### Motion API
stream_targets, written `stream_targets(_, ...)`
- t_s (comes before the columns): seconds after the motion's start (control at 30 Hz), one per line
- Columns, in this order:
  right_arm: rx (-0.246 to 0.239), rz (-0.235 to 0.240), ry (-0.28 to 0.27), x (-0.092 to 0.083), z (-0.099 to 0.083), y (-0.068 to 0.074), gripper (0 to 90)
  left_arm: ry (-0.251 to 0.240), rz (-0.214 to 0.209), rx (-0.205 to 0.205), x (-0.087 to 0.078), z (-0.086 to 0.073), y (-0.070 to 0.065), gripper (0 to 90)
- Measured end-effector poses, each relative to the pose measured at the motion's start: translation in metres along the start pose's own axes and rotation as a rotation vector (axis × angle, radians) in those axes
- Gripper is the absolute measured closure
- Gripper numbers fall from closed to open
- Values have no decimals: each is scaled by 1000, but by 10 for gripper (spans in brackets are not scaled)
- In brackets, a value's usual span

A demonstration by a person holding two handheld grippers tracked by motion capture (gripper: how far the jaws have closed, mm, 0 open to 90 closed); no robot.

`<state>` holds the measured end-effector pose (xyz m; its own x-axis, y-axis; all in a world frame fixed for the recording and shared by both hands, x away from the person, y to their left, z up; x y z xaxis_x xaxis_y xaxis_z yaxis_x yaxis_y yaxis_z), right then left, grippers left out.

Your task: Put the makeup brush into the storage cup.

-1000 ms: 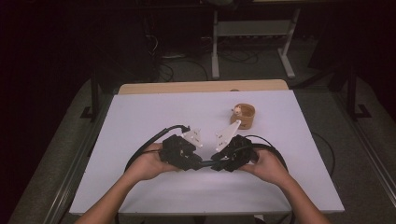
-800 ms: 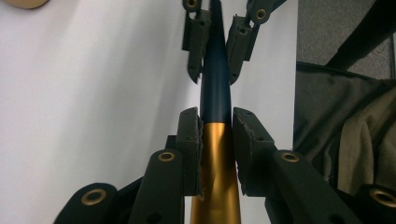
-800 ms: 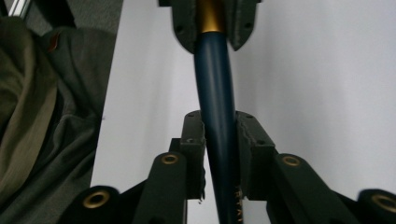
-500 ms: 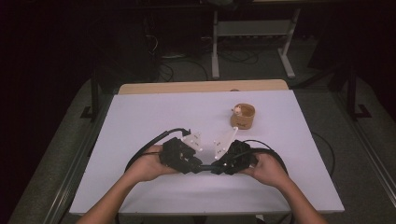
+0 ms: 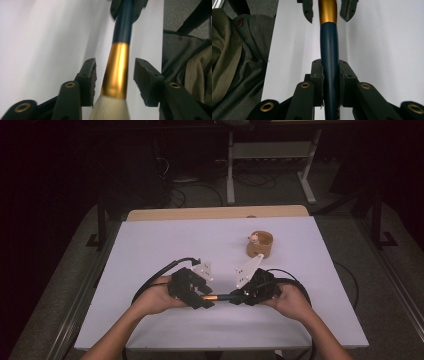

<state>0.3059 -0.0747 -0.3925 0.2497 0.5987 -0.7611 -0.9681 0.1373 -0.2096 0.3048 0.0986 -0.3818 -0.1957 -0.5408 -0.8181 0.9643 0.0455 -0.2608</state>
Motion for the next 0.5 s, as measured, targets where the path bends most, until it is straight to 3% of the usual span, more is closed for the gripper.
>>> stream_targets(0.2,9,-12,-7,-4,-4,-1,761,-4,-18,-16,-1,-11,3,519)
stream_targets(0.37,10,-12,-22,-3,-6,-1,759,5,-14,-1,-2,-11,2,662)
stream_targets(0.5,31,4,-25,0,-8,-1,748,29,-14,24,-3,-10,0,685)
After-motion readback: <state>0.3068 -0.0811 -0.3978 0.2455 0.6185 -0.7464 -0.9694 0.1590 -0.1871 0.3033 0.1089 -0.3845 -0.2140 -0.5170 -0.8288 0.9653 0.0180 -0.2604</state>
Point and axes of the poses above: each handheld gripper's, and its own axes: x roughly forward along the jaws, z roughly out of its top, y roughly to its left, the point moved 4 cm from there along x, roughly forward along the jaws, and after that the axes turned 12 degrees about -z, right-handed, at the moved point
